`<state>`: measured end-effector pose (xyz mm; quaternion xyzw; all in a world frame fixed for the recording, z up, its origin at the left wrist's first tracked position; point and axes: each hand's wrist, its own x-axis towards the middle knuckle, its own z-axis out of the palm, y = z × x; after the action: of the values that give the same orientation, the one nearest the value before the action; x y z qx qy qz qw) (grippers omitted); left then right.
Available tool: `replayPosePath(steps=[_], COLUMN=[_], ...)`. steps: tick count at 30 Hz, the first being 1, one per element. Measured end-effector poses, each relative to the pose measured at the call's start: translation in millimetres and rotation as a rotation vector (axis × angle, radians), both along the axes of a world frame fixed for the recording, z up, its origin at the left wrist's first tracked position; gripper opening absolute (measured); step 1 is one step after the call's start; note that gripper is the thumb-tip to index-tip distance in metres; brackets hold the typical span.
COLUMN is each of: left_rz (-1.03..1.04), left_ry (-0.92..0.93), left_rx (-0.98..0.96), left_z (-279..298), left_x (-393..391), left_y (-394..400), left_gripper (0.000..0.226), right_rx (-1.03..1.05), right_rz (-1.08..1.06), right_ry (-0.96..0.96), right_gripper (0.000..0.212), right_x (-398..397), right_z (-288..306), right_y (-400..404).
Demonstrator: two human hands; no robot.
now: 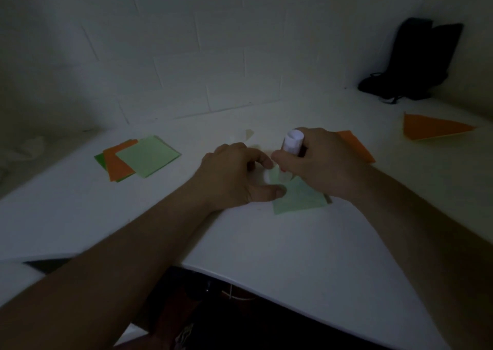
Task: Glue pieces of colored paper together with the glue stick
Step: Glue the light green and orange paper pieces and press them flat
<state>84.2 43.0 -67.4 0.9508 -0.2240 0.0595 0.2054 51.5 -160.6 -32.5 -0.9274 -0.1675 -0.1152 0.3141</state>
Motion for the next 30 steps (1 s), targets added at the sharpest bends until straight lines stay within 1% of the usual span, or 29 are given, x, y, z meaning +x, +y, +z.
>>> replayPosePath(steps=[2,4,8,11,15,18,21,25,27,30], left_rz=[-0.003,-0.007,-0.014,-0.016,-0.015,-0.014,-0.017,-0.026,-0.034,-0.037], left_ry=[0.005,0.008,0.012,0.015,0.023,0.024,0.027,0.041,0.058,0.072], left_rx=[-0.004,-0.004,-0.003,-0.005,-0.013,-0.027,-0.033,-0.040,-0.041,-0.018], left_z=[0.9,1.3,1.1,1.7,3.7,3.7,3.2,4.8,6.8,10.0], left_x=[-1.2,-2.0,-2.1,-2.2,-3.9,-5.0,-5.3,-4.3,-4.6,-6.0], left_y=[-0.3,-0.3,1.1,1.1,0.3,0.3,0.5,0.9,1.5,0.4], left_gripper=[0.076,0.076,0.075,0.076,0.076,0.075,0.076,0.081,0.086,0.091], right_rx=[-0.023,-0.050,-0.043,-0.032,-0.057,-0.033,-0.062,-0.142,-0.102,0.022], right_rz=[-0.013,-0.021,-0.041,-0.048,-0.082,-0.068,-0.059,-0.069,-0.102,-0.111], right_ry=[-0.003,-0.001,0.009,0.004,-0.006,-0.009,-0.035,-0.127,-0.203,-0.315], right_gripper=[0.030,0.019,0.016,0.022,0.023,0.024,0.027,0.032,0.035,0.035], right_x=[-1.4,-1.0,2.6,4.6,4.3,3.7,3.8,3.3,2.0,-2.0], right_z=[0.3,0.1,-1.8,-4.6,-4.0,-4.1,-3.8,-2.2,1.1,11.0], right_y=[-4.7,-8.6,-15.6,-22.8,-32.4,-38.0,-41.1,-44.7,-45.7,-41.9])
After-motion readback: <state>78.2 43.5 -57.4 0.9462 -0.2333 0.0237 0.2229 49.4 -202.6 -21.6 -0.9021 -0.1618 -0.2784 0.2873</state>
